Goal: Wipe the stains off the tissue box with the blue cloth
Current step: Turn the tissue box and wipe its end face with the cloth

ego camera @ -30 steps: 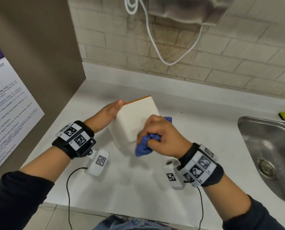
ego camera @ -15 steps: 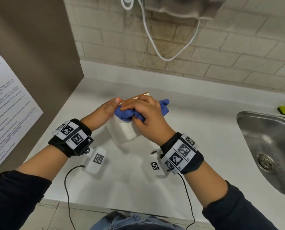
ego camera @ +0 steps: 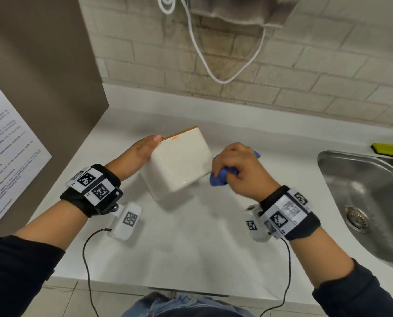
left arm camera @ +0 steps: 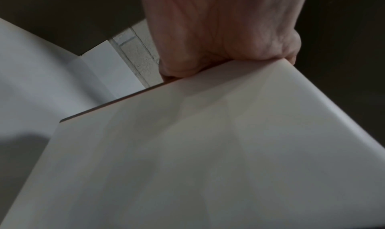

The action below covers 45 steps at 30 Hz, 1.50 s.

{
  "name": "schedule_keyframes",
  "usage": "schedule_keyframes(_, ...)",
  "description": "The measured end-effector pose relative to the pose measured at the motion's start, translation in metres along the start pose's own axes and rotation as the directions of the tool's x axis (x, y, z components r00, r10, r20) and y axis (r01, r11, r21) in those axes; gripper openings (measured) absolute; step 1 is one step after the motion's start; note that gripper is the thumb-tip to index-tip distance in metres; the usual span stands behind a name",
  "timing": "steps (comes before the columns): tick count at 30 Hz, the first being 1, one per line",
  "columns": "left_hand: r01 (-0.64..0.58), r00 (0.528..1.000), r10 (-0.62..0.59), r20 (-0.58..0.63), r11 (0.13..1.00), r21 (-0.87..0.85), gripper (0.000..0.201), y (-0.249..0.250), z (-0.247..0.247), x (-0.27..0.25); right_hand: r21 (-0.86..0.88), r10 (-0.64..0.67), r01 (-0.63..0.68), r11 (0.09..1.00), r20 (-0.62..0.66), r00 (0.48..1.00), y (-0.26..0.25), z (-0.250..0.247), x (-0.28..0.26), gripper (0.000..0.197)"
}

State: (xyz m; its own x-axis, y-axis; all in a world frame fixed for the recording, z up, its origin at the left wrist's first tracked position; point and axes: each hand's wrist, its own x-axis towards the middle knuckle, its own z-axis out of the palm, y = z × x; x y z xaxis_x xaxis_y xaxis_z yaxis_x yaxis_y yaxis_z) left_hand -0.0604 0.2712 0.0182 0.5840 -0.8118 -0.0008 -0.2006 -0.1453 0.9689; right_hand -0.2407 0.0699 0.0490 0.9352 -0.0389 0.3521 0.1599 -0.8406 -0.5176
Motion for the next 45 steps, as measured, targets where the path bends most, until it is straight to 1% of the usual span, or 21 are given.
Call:
schedule_keyframes(3, 0.003, 0.999, -0.003, -0.037, 1.0, 0.0, 0.053, 0.003, 0.004, -0.002, 0.195, 0.096, -0.07, 0.978, -0.13, 0.987, 0.004, -0.025, 0.001, 0.029)
schedule_keyframes(5, 0.004, 0.999, -0.003, -0.04, 1.0, 0.013, 0.053, 0.006, 0.005, -0.004, 0.206, 0.185, -0.149, 0.967, -0.167, 0.969, 0.001, -0.04, -0.003, 0.027)
schedule_keyframes(7, -0.004, 0.999, 0.005, -0.039, 1.0, 0.022, 0.067, 0.009, 0.005, -0.005, 0.009, 0.222, -0.223, 0.975, -0.155, 0.963, 0.0, -0.046, -0.007, 0.025)
schedule_keyframes(9, -0.032, 0.999, 0.032, -0.024, 0.999, 0.02, 0.067, 0.014, 0.006, -0.008, -0.259, 0.198, -0.227, 0.939, -0.134, 0.971, 0.005, -0.047, -0.011, 0.021)
schedule_keyframes(10, -0.045, 0.999, 0.045, -0.016, 0.999, 0.022, 0.066, 0.015, 0.007, -0.008, -0.299, 0.222, -0.25, 0.921, -0.124, 0.967, 0.008, -0.046, -0.013, 0.018)
schedule_keyframes(14, -0.039, 0.999, 0.039, -0.005, 0.999, 0.013, 0.061, 0.02, 0.008, -0.011, -0.105, 0.454, -0.455, 0.884, -0.035, 0.89, 0.022, -0.043, -0.023, 0.02)
schedule_keyframes(19, -0.029, 0.999, 0.029, -0.019, 0.999, 0.015, 0.056, 0.026, 0.012, -0.013, 0.17, 0.591, -0.582, 0.795, -0.001, 0.807, 0.032, -0.033, -0.045, 0.02)
schedule_keyframes(21, -0.02, 0.999, 0.021, -0.026, 0.999, 0.025, 0.054, 0.027, 0.012, -0.013, 0.133, 0.605, -0.593, 0.794, -0.07, 0.793, 0.035, -0.026, -0.054, 0.014)
schedule_keyframes(24, -0.013, 0.999, 0.016, -0.052, 0.999, 0.047, 0.054, 0.029, 0.013, -0.014, -0.05, 0.527, -0.537, 0.842, -0.131, 0.84, 0.033, -0.006, -0.063, 0.015)
schedule_keyframes(25, -0.01, 0.998, 0.013, -0.06, 0.999, 0.053, 0.055, 0.029, 0.013, -0.014, -0.061, 0.508, -0.514, 0.856, -0.084, 0.857, 0.029, 0.005, -0.065, 0.017)
schedule_keyframes(27, 0.002, 0.998, 0.003, -0.068, 0.998, 0.062, 0.058, 0.027, 0.013, -0.013, 0.036, 0.448, -0.456, 0.889, 0.134, 0.884, 0.022, 0.03, -0.07, 0.023)
schedule_keyframes(29, 0.015, 0.997, -0.009, -0.073, 0.997, 0.071, 0.06, 0.025, 0.013, -0.012, 0.174, 0.417, -0.476, 0.862, 0.288, 0.862, 0.019, 0.049, -0.076, 0.027)
schedule_keyframes(31, 0.019, 0.997, -0.013, -0.074, 0.996, 0.083, 0.064, 0.023, 0.012, -0.012, 0.18, 0.499, -0.529, 0.829, 0.19, 0.846, 0.03, 0.058, -0.082, 0.03)
schedule_keyframes(32, 0.026, 0.997, -0.02, -0.071, 0.996, 0.082, 0.064, 0.023, 0.012, -0.012, 0.114, 0.562, -0.573, 0.812, 0.117, 0.819, 0.038, 0.059, -0.084, 0.032)
schedule_keyframes(33, 0.03, 0.997, -0.025, -0.066, 0.997, 0.078, 0.061, 0.022, 0.012, -0.013, 0.009, 0.638, -0.641, 0.768, 0.081, 0.766, 0.047, 0.061, -0.088, 0.036)
schedule_keyframes(36, 0.023, 0.997, -0.018, -0.071, 0.998, 0.065, 0.059, 0.024, 0.014, -0.013, -0.359, 0.846, -0.768, 0.531, 0.163, 0.508, 0.065, 0.073, -0.094, 0.064)
schedule_keyframes(37, 0.02, 0.997, -0.016, -0.076, 0.998, 0.059, 0.064, 0.023, 0.014, -0.012, -0.417, 0.871, -0.767, 0.489, 0.186, 0.455, 0.068, 0.079, -0.094, 0.069)
schedule_keyframes(38, 0.014, 0.997, -0.01, -0.076, 0.999, 0.052, 0.068, 0.024, 0.015, -0.012, -0.42, 0.88, -0.774, 0.474, 0.193, 0.434, 0.071, 0.086, -0.093, 0.068)
schedule_keyframes(41, 0.002, 0.997, 0.001, -0.071, 0.999, 0.039, 0.073, 0.02, 0.014, -0.01, -0.173, 0.832, -0.827, 0.535, 0.28, 0.479, 0.078, 0.09, -0.088, 0.036)
schedule_keyframes(43, 0.011, 0.998, -0.01, -0.068, 1.0, 0.008, 0.076, 0.012, 0.011, -0.007, 0.091, 0.782, -0.843, 0.53, 0.331, 0.528, 0.078, 0.074, -0.082, 0.029)
schedule_keyframes(45, 0.021, 0.998, -0.021, -0.061, 1.0, -0.003, 0.079, 0.007, 0.009, -0.005, 0.332, 0.781, -0.789, 0.516, 0.197, 0.593, 0.07, 0.049, -0.07, 0.032)
